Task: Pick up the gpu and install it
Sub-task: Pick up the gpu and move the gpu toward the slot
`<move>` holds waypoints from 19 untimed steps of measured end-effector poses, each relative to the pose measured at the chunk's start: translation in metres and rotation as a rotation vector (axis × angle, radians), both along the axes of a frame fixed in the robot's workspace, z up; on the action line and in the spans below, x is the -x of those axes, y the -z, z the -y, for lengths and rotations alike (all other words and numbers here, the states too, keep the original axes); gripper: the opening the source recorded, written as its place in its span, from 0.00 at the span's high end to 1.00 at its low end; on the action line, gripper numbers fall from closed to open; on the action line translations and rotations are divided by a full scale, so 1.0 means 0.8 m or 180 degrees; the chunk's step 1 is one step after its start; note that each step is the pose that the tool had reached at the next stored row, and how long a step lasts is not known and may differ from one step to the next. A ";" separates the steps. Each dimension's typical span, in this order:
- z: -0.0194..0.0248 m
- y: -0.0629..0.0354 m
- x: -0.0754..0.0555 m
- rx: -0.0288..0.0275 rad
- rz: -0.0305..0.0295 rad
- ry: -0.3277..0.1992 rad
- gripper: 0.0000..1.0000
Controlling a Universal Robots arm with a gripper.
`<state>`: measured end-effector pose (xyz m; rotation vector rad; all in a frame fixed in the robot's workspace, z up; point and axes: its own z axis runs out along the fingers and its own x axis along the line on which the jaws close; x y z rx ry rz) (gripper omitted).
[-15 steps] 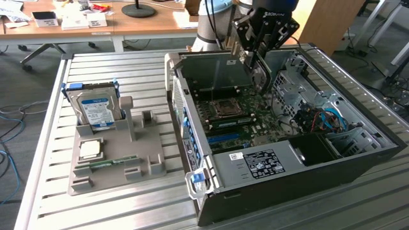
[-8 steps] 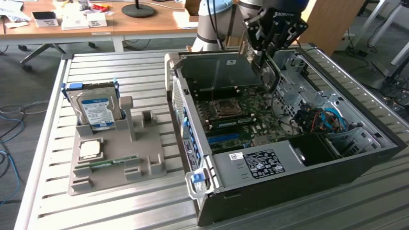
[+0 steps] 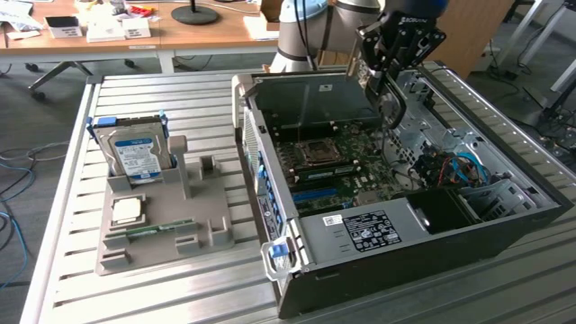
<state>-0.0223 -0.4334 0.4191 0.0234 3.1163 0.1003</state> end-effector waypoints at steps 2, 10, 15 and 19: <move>0.0000 0.000 -0.006 0.0000 0.0000 0.0000 0.73; 0.0000 0.000 -0.028 0.0000 0.0000 0.0000 0.73; -0.0001 0.000 -0.049 0.0000 0.0000 0.0000 0.73; -0.0001 0.000 -0.051 0.0000 0.0000 0.0000 0.73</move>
